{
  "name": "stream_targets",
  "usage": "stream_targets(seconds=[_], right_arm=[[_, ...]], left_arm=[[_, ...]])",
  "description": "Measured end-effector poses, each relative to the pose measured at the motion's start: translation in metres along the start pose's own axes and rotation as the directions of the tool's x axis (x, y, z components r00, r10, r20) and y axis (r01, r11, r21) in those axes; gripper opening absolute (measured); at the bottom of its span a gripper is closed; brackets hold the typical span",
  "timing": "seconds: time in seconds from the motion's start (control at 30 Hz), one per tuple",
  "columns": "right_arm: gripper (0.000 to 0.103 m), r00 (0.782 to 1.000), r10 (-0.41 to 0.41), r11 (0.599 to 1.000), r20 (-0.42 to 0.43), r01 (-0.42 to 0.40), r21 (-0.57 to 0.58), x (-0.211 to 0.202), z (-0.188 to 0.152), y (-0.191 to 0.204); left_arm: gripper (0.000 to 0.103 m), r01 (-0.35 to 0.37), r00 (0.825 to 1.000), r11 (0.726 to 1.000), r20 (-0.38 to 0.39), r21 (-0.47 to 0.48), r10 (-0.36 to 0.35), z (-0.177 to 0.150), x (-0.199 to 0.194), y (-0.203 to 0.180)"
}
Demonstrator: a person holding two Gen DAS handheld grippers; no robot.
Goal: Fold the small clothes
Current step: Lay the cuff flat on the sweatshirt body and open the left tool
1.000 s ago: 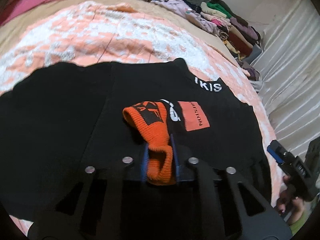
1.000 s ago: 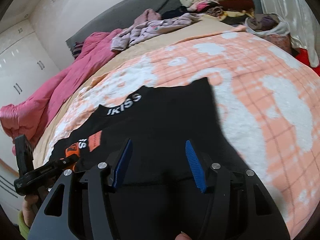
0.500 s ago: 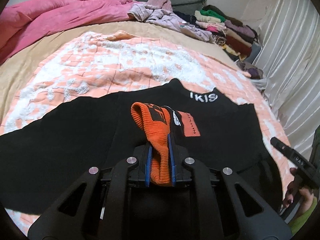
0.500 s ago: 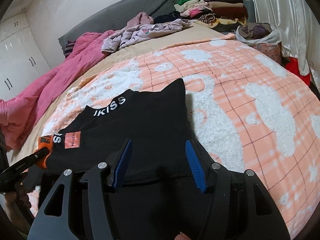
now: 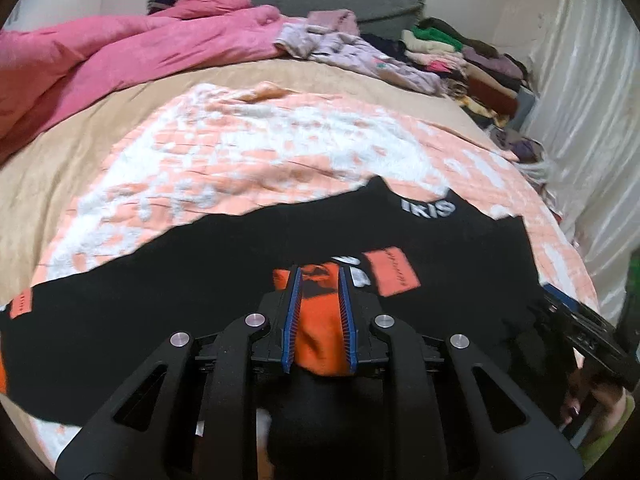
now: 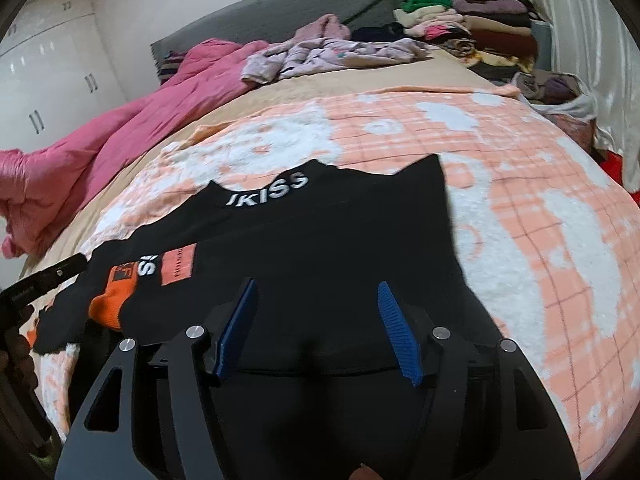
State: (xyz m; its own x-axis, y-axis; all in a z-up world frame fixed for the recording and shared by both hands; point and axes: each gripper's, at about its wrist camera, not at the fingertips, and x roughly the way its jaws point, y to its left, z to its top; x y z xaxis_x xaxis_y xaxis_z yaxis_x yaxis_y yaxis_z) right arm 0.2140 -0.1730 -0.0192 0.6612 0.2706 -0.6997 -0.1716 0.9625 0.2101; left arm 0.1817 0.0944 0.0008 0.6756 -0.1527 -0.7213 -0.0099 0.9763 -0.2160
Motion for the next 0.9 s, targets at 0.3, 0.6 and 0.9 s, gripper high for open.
stream_targets(seconds=[0.3,0.6,0.9], right_arm=[[0.064,0.999,0.025,0.999,-0.029,-0.026,-0.030,0.014,0.007,0.008],[0.064,0.988,-0.090,0.994,-0.127,0.096,0.045,0.046,-0.006,-0.035],[0.076,0.993,-0.050,0.995,-0.104,0.058,0.079,0.033,-0.008,-0.034]], left_arm=[[0.018,-0.020,0.989,0.995,-0.147,0.098,0.035,-0.032,0.049,-0.024],[0.019,0.032,0.988,0.998,-0.153,0.053,-0.024,-0.035,0.048,-0.012],[0.026,0.030,0.988,0.998,-0.154,0.048,-0.023,-0.034,0.040,-0.012]])
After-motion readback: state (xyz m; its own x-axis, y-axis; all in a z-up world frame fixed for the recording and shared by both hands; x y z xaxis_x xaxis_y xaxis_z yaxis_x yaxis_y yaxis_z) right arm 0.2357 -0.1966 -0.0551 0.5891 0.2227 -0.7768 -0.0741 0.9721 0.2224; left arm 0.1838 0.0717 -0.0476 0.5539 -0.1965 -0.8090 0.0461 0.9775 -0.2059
